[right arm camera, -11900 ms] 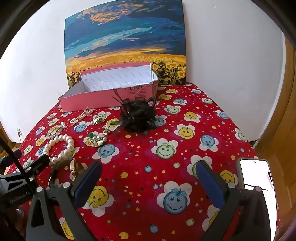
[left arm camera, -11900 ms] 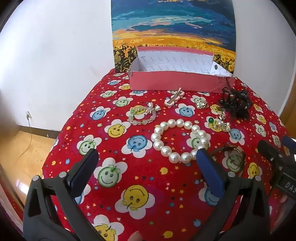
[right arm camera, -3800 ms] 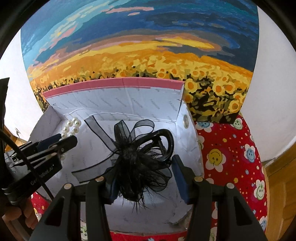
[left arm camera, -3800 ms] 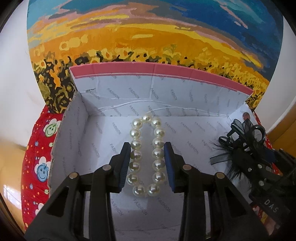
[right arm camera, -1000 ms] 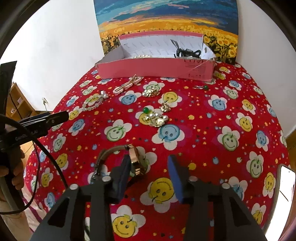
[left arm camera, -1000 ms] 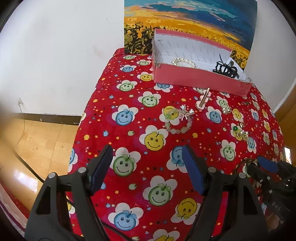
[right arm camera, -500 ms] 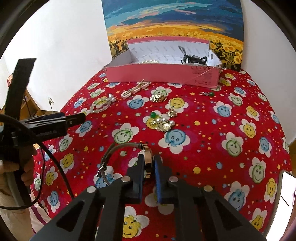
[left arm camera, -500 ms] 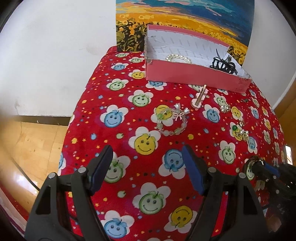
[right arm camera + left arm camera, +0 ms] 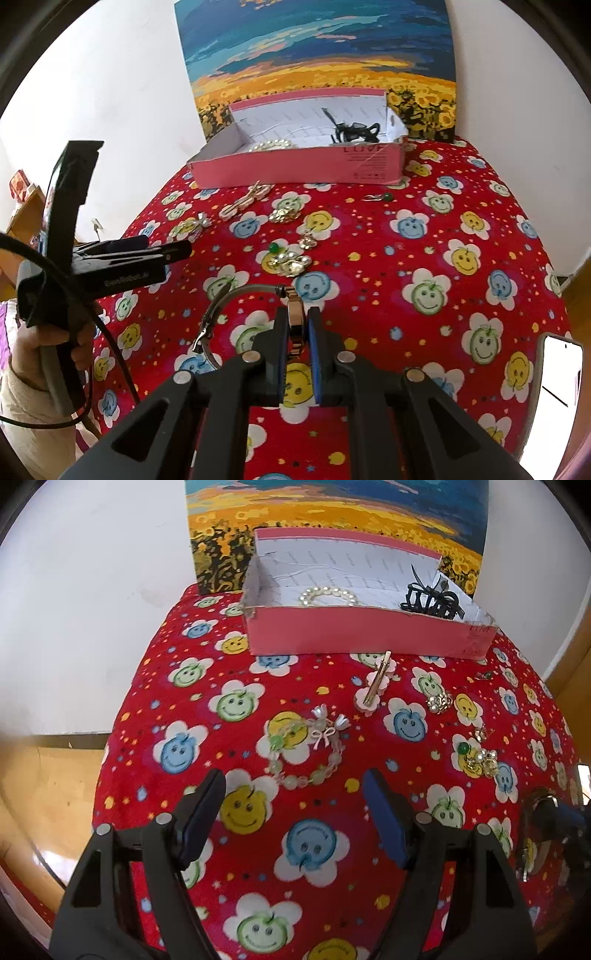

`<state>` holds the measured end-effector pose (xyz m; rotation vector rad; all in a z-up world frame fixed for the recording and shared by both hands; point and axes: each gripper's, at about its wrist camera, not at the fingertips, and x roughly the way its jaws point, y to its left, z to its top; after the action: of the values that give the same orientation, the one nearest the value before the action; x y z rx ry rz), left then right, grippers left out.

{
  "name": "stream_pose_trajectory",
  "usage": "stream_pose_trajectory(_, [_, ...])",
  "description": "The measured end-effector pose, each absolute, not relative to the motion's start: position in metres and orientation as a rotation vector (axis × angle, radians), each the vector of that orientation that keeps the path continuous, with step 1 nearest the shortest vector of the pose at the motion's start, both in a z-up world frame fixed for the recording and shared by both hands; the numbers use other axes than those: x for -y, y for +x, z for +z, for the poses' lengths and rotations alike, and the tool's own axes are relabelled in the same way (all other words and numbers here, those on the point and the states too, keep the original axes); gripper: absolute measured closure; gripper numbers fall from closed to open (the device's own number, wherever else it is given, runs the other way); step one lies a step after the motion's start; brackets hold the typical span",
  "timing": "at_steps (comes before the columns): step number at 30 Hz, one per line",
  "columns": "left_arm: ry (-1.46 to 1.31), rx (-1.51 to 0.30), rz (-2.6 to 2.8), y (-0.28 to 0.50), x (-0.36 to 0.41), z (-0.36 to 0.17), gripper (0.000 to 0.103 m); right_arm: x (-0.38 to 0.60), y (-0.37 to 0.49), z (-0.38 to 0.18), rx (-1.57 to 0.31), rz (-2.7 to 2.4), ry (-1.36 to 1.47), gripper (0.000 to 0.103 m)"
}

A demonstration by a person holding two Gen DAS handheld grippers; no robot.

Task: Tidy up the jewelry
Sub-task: 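Grasp the beaded bow bracelet with the left tool while the right tool holds the watch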

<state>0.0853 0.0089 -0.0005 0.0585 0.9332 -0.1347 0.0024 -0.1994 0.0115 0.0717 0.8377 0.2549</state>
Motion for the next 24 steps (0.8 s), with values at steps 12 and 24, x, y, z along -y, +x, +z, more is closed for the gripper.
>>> stream_pose_trajectory(12, [0.065,-0.912,-0.163,0.102,-0.005,-0.004,0.072,0.213,0.008,0.014,-0.824,0.243,0.1,0.091])
stream_pose_trajectory(24, [0.033,-0.884,-0.206,0.093,-0.002,0.005,0.084,0.218,0.015,0.018,-0.813,0.234,0.105,0.091])
